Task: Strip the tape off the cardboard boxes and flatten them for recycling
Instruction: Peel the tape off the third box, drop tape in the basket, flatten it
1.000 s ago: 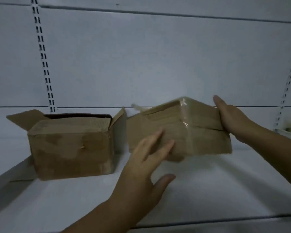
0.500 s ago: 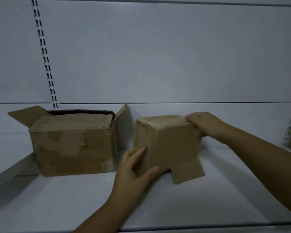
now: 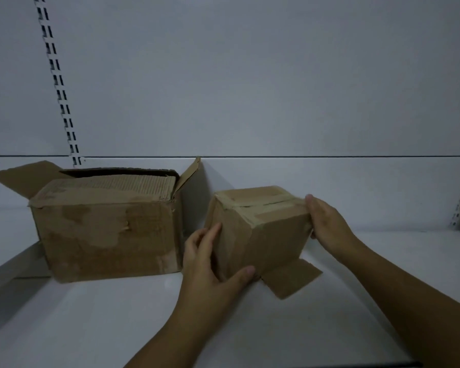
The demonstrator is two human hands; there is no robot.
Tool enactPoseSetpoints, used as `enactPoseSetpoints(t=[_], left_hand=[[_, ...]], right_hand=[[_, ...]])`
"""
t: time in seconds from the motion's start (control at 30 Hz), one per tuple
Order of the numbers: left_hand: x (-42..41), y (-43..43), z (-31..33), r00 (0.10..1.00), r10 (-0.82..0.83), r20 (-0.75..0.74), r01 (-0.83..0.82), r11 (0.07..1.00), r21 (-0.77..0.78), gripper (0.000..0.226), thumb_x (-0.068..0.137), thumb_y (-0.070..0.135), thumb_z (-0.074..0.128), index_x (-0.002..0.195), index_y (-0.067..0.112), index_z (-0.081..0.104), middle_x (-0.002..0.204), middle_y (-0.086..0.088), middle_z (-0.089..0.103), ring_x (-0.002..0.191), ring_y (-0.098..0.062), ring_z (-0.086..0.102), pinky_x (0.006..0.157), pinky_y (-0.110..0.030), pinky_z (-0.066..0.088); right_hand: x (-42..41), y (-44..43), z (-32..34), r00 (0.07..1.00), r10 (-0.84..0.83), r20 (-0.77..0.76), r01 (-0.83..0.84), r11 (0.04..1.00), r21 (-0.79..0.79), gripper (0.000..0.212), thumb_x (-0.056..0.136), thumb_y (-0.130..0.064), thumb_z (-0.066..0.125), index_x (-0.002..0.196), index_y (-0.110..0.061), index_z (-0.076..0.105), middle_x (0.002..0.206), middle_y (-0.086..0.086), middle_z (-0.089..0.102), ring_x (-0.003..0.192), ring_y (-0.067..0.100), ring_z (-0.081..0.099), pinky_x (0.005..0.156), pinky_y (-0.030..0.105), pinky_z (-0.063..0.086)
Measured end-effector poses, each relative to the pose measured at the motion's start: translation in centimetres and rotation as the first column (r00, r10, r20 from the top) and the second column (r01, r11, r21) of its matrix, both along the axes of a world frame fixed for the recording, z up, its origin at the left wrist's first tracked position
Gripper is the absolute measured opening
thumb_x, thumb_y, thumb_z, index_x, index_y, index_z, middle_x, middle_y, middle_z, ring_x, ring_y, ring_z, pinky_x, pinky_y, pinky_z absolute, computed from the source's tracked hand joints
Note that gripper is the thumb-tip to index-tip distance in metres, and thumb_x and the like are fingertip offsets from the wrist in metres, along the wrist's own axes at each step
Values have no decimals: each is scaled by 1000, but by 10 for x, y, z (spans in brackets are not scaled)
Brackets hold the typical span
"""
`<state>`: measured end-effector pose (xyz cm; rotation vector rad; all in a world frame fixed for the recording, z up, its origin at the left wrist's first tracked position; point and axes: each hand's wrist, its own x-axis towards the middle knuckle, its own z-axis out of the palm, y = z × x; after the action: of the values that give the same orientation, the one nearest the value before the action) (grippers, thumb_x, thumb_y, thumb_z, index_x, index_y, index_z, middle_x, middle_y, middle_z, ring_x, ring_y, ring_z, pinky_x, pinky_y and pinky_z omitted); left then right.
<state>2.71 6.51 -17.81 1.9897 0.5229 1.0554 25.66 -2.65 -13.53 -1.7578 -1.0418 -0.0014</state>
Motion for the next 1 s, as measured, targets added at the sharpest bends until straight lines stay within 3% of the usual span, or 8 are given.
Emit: enactPoseSetpoints(t=[0.1, 0.27, 0.4, 0.5, 0.6, 0.63, 0.73, 1.0], left_hand=[[0, 2, -1, 1000, -11, 4, 11, 998, -56, 83, 62, 53, 77, 126, 56, 24, 132, 20, 23, 123, -3, 33, 100, -24, 30], [1, 1, -4, 998, -7, 55, 13, 992, -126, 92, 63, 32, 83, 132, 54, 24, 135, 19, 29, 117, 5, 43, 99, -28, 42], [4, -4, 0, 997, -41, 60, 54, 969, -241, 115, 50, 38, 86, 136, 56, 11, 115, 44, 41, 99, 23, 51, 76, -8, 49], [8, -11, 4, 997, 40, -58, -52, 976, -211, 139, 39, 56, 85, 146, 41, -2, 127, 23, 41, 110, 7, 49, 89, -18, 41], [14, -19, 3, 986, 84, -146, -105, 984, -143, 128, 38, 61, 83, 143, 37, 14, 135, 15, 33, 120, -6, 42, 101, -32, 41], [18, -21, 4, 983, 92, -157, -113, 985, -131, 122, 37, 62, 81, 139, 36, 21, 136, 12, 36, 119, -7, 44, 100, -34, 44], [33, -27, 8, 976, 131, -174, -149, 984, -96, 123, 33, 67, 77, 137, 32, 23, 133, 11, 43, 116, -7, 46, 95, -30, 45], [62, -35, -3, 984, 151, -90, -163, 976, -143, 120, 29, 62, 80, 129, 47, 14, 113, 26, 42, 113, -8, 48, 83, -23, 44]], right_hand=[[4, -8, -16, 982, 186, 11, -187, 979, 77, 49, 82, -56, 27, 125, -37, 40, 124, -16, 48, 107, 0, 49, 86, 14, 40], [13, -16, -13, 909, 404, -102, -382, 905, 186, 50, 66, -51, 67, 114, -48, 53, 112, -23, 62, 101, -4, 59, 75, 10, 49], [11, -18, -10, 986, 164, 1, -162, 970, 179, 55, 66, -47, 72, 116, -41, 51, 103, -17, 59, 92, 5, 58, 69, 15, 47], [0, -21, -6, 972, -161, 171, 117, 963, 243, 56, 72, -31, 76, 121, -30, 49, 104, -11, 50, 88, 5, 49, 73, 23, 43], [-26, -27, -2, 944, -74, 323, -62, 918, 392, 16, 80, -25, 69, 90, -31, 58, 84, -15, 57, 78, 1, 55, 66, 10, 44], [-36, -27, -2, 950, 33, 309, -150, 919, 364, 8, 82, -33, 66, 77, -32, 60, 71, -11, 61, 71, 1, 57, 60, 8, 44], [-55, -26, -1, 957, 281, 70, -289, 939, 184, 49, 71, -65, 56, 57, -19, 63, 53, -1, 63, 45, 5, 54, 47, 13, 43], [-36, -34, 8, 831, 510, -223, -485, 860, 161, 27, 70, -39, 62, 50, -21, 64, 46, -2, 58, 39, 6, 50, 42, 15, 42]])
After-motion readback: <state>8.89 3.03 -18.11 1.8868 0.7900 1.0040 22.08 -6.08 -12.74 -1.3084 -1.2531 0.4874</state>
